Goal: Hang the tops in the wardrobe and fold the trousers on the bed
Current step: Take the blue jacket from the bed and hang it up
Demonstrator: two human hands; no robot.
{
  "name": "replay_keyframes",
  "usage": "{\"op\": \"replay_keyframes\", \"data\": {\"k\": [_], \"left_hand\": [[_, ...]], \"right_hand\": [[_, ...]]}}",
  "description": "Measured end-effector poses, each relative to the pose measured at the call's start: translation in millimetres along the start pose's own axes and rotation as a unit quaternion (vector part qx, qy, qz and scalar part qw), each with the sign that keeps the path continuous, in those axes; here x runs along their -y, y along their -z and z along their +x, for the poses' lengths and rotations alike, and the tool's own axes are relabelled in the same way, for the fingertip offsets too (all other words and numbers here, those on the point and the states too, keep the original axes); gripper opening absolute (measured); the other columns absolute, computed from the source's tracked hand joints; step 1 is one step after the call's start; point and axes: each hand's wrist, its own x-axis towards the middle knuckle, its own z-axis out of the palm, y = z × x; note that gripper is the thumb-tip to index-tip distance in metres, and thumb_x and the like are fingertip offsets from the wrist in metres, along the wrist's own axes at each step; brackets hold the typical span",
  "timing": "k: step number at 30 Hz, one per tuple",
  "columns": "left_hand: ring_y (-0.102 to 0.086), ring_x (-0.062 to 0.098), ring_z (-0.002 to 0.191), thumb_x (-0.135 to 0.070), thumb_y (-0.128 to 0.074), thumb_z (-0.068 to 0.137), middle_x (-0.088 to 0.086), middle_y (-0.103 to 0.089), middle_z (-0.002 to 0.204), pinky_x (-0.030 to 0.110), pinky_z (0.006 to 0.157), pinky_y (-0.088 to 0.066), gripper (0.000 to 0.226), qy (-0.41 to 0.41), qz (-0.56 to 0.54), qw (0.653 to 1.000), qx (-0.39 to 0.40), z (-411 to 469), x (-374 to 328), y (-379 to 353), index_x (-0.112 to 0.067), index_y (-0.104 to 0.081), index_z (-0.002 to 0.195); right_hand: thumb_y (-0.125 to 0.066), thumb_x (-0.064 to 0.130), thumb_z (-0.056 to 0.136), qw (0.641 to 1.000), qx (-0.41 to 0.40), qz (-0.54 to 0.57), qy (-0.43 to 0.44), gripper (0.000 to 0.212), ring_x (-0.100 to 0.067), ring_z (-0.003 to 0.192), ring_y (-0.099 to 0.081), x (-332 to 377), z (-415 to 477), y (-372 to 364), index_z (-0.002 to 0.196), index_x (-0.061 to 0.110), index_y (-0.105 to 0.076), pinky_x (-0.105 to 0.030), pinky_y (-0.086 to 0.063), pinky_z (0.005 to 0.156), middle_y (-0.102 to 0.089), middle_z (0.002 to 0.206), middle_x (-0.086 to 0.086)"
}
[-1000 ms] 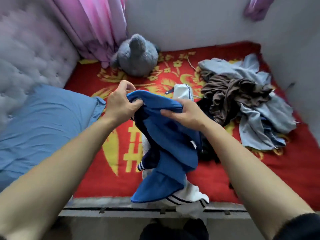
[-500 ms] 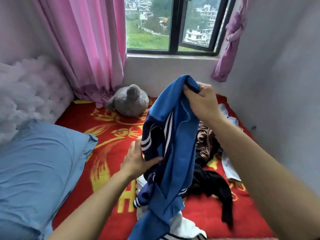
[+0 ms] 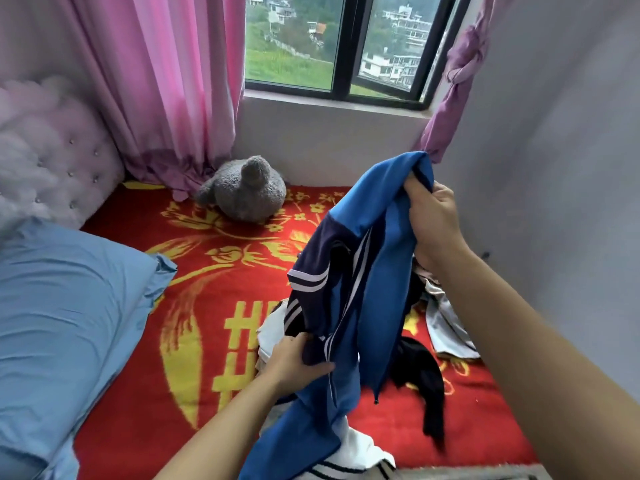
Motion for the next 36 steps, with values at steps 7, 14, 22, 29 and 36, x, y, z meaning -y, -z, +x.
{"op": "replay_keyframes", "data": {"k": [7, 14, 22, 29, 36], "left_hand": [[-0.059, 0.032, 0.100, -0.033, -0.043, 0.098, 0.005, -0.061, 0.104, 0.042, 0.078, -0.051, 0.022, 0.060, 0.027, 0.981, -0.181, 13.5, -23.7, -31.6, -0.021, -0.058, 0.108], [-0.062, 0.036, 0.075, -0.011, -0.047, 0.094, 0.009, -0.064, 0.081, 0.040, 0.059, -0.043, 0.004, 0.061, 0.001, 0.919, -0.390, 25.0, -42.4, 42.6, -0.014, -0.050, 0.095], [-0.057, 0.049, 0.069, -0.019, -0.044, 0.088, 0.026, -0.063, 0.075, 0.036, 0.057, -0.028, 0.015, 0.062, 0.037, 0.790, -0.609, -14.5, -87.2, 122.6, -0.006, -0.052, 0.089], [-0.061, 0.041, 0.070, -0.011, -0.046, 0.079, 0.018, -0.066, 0.075, 0.034, 0.062, -0.035, 0.022, 0.086, 0.094, 0.732, -0.669, -100.1, -110.7, 103.5, -0.001, -0.060, 0.093], [-0.044, 0.010, 0.066, -0.015, -0.043, 0.081, -0.002, -0.057, 0.073, 0.024, 0.064, -0.032, 0.016, 0.160, 0.003, 0.597, -0.786, -217.3, -121.8, 107.5, -0.010, -0.058, 0.085]], "right_hand": [[-0.065, 0.037, 0.087, 0.999, -0.006, -0.037, 0.005, 0.027, -0.011, 0.067, -0.064, -5.8, 24.8, 30.0, 0.063, 0.024, -0.065, -0.027, -0.056, 0.061, -0.067, 0.069, 0.004], [-0.061, 0.043, 0.095, 0.985, -0.037, -0.161, -0.043, 0.036, -0.013, 0.071, -0.057, -72.5, 75.5, 90.9, 0.077, 0.011, -0.062, -0.030, -0.049, 0.064, -0.062, 0.071, 0.004], [-0.064, 0.030, 0.089, 0.888, 0.118, -0.441, -0.063, 0.049, -0.039, 0.122, -0.053, -164.0, 94.0, 82.5, 0.133, 0.011, -0.055, -0.041, -0.042, 0.099, -0.057, 0.128, -0.024], [-0.067, 0.069, 0.078, 0.718, 0.559, -0.386, 0.152, 0.091, -0.025, 0.134, -0.040, -190.7, 23.5, -22.7, 0.152, 0.028, -0.034, -0.044, -0.035, 0.110, -0.046, 0.146, -0.002], [-0.050, 0.045, 0.100, 0.701, 0.651, -0.240, 0.166, 0.031, -0.014, 0.073, -0.059, -175.3, -85.4, -73.5, 0.086, 0.024, -0.067, -0.029, -0.042, 0.067, -0.069, 0.079, 0.004]]}}
